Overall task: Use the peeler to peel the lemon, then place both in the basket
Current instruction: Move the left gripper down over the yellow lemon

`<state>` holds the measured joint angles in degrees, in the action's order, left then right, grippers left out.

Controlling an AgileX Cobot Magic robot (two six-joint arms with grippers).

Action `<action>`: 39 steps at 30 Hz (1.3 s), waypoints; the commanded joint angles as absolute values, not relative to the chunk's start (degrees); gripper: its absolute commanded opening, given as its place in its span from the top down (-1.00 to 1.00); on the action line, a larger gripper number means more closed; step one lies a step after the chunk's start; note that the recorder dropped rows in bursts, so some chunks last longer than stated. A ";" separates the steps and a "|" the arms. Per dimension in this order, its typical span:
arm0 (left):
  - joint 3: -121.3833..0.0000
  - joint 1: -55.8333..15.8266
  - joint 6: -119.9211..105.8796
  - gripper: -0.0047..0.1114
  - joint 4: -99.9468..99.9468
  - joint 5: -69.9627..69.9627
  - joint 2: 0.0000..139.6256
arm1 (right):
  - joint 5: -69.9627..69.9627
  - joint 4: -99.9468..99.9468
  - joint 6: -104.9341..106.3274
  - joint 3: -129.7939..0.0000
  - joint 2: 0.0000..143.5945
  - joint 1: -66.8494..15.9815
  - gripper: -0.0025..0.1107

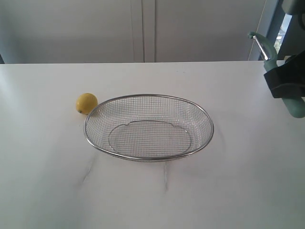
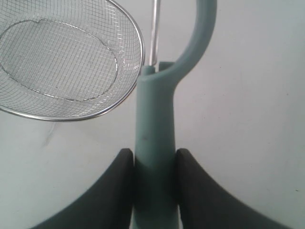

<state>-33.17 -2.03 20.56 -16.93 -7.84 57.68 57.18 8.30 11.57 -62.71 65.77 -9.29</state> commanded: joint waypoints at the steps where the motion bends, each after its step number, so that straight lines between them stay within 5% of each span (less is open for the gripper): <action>1: -39.56 -5.97 21.86 0.92 -17.99 8.57 61.30 | 56.91 8.35 11.72 -62.74 65.30 -9.20 0.96; 10: -51.04 -14.21 10.66 0.92 -13.21 28.65 73.13 | 56.91 8.35 11.72 -62.74 65.30 -9.20 0.96; 26: -78.15 -14.50 -7.36 0.92 1.04 44.40 95.81 | 56.91 8.35 11.72 -62.74 65.30 -9.20 0.96; 39: -115.16 -14.70 -10.76 0.92 7.19 60.21 119.86 | 56.91 8.35 11.72 -62.74 65.30 -9.20 0.96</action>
<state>-109.89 -14.10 -9.66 3.89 56.20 116.50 57.18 8.30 11.57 -62.71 65.77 -9.29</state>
